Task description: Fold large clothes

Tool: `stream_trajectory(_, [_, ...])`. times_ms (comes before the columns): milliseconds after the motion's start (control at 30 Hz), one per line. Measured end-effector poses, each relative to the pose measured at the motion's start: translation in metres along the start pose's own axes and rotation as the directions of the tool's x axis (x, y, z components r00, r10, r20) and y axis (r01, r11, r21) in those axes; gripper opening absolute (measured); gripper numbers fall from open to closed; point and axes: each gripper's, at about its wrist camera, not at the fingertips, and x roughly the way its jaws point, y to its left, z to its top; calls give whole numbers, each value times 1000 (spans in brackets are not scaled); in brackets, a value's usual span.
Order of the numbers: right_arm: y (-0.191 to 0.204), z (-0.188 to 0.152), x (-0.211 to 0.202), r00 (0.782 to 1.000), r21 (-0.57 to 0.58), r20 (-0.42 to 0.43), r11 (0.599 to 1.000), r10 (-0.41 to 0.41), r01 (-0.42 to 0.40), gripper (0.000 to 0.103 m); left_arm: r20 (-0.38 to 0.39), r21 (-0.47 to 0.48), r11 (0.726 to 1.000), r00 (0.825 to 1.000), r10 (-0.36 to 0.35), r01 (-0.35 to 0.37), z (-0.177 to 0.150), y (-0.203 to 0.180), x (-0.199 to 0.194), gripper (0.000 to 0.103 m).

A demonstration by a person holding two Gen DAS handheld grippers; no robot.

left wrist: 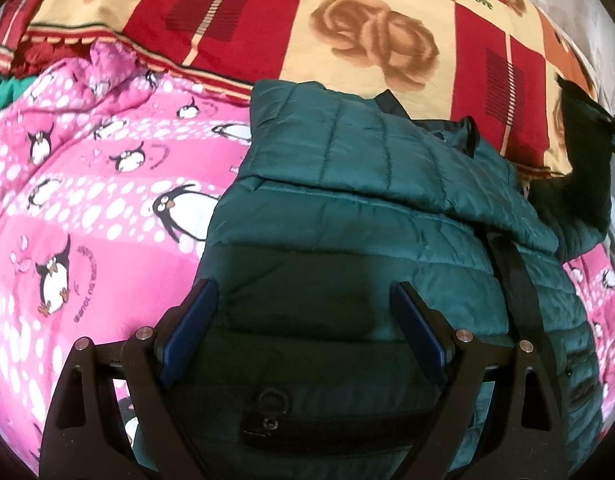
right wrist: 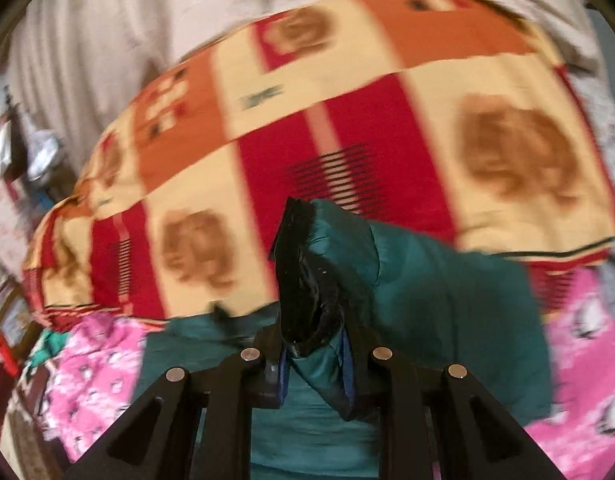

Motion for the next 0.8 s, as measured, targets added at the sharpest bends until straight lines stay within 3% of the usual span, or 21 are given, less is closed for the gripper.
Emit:
stream_trajectory(233, [75, -26, 72, 989, -57, -105, 992, 107, -114, 19, -12, 1, 1000, 1000, -1, 1, 0, 1, 3, 90])
stream_trajectory(433, [119, -64, 141, 951, -83, -231, 970, 205, -230, 20, -22, 11, 1000, 1000, 4, -4, 0, 0, 6, 92])
stream_trajectory(533, [132, -86, 166, 941, -140, -279, 962, 191, -236, 20, -30, 33, 999, 999, 19, -18, 0, -4, 8, 96])
stream_trajectory(600, [133, -104, 180, 927, -160, -331, 959, 173, -236, 36, -33, 50, 998, 999, 31, -30, -1, -7, 10, 98])
stream_trajectory(733, [133, -107, 168, 914, -159, -337, 944, 224, -290, 70, -36, 56, 998, 999, 37, -35, -1, -6, 11, 98])
stream_trajectory(800, [133, -103, 154, 915, -174, -344, 943, 213, -285, 72, -37, 56, 998, 999, 37, -35, -1, -5, 11, 99])
